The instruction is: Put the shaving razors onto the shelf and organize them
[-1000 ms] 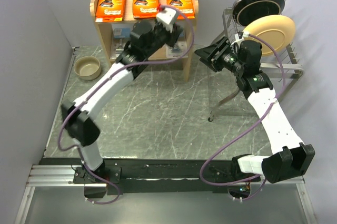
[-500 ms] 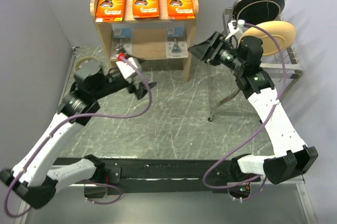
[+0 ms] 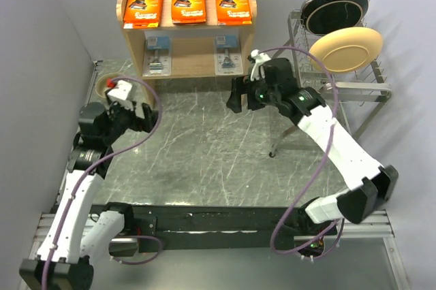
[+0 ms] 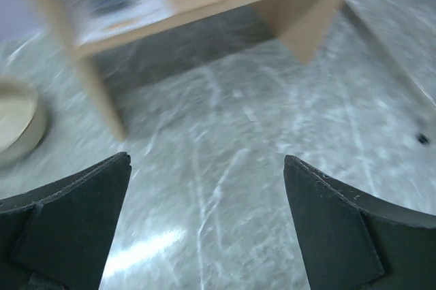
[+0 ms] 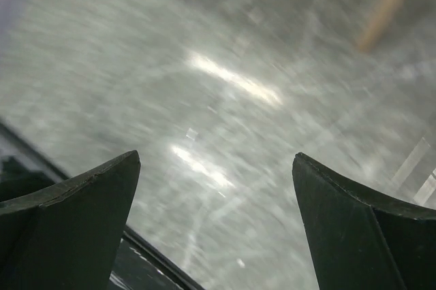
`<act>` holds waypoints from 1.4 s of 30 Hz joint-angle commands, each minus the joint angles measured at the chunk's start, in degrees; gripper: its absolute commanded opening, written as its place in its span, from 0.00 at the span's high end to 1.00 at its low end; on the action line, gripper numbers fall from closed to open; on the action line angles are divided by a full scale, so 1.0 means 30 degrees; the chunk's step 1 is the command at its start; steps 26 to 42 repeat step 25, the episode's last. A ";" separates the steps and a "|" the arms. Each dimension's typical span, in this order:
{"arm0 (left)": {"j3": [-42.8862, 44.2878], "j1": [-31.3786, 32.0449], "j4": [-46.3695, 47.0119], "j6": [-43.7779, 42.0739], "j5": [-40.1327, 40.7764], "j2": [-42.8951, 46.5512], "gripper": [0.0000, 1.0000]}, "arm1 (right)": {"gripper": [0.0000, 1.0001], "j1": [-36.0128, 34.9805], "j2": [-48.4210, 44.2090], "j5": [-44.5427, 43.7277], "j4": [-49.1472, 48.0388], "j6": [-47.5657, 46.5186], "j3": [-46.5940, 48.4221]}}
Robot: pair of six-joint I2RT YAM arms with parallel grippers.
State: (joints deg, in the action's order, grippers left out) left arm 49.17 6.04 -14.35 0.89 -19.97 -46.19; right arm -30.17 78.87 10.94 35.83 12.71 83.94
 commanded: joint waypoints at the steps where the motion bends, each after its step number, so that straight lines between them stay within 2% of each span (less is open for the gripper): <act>1: -0.1618 -0.2037 0.1325 0.2485 0.1935 0.0866 0.01 | 0.00 -0.0225 0.1423 -0.4487 0.4196 -0.1277 0.1289; 4: -0.2411 -0.4610 0.1530 0.3337 0.3342 0.1130 0.01 | 0.00 -0.0196 0.1075 -0.4672 0.3381 -0.1103 -0.0496; 7: -0.2794 -0.5818 0.1619 0.3017 0.3580 0.1394 0.01 | 0.00 -0.0254 0.0488 -0.3913 0.2615 -0.1363 -0.0853; 9: -0.2767 -0.6144 0.1300 0.2028 0.2763 0.1686 0.00 | 0.00 -0.0284 0.0284 -0.3183 0.2850 -0.1453 -0.0037; 11: -0.2561 -0.6671 0.1034 0.1377 0.0684 0.2007 0.01 | 0.00 -0.0284 -0.0184 -0.2711 0.2125 -0.1833 0.0028; 15: -0.2093 -0.6790 0.0126 0.1406 0.0416 0.2360 0.01 | 0.00 -0.0809 -0.2177 -0.1858 -0.0047 -0.2157 -0.1082; 19: -0.1508 -0.6761 -0.0110 0.1581 0.0416 0.2478 0.00 | 0.00 -0.1426 -0.2647 -0.2007 -0.0110 -0.0841 -0.0998; 23: -0.1038 -0.6761 -0.0168 0.1725 -0.0697 0.2246 0.01 | 0.00 -0.1485 -0.3640 -0.1537 -0.0373 -0.0691 -0.1817; 42: -0.0921 -0.6790 -0.0139 0.1989 -0.1282 0.2215 0.01 | 0.00 -0.1485 -0.3789 -0.1653 -0.0198 -0.0837 -0.1906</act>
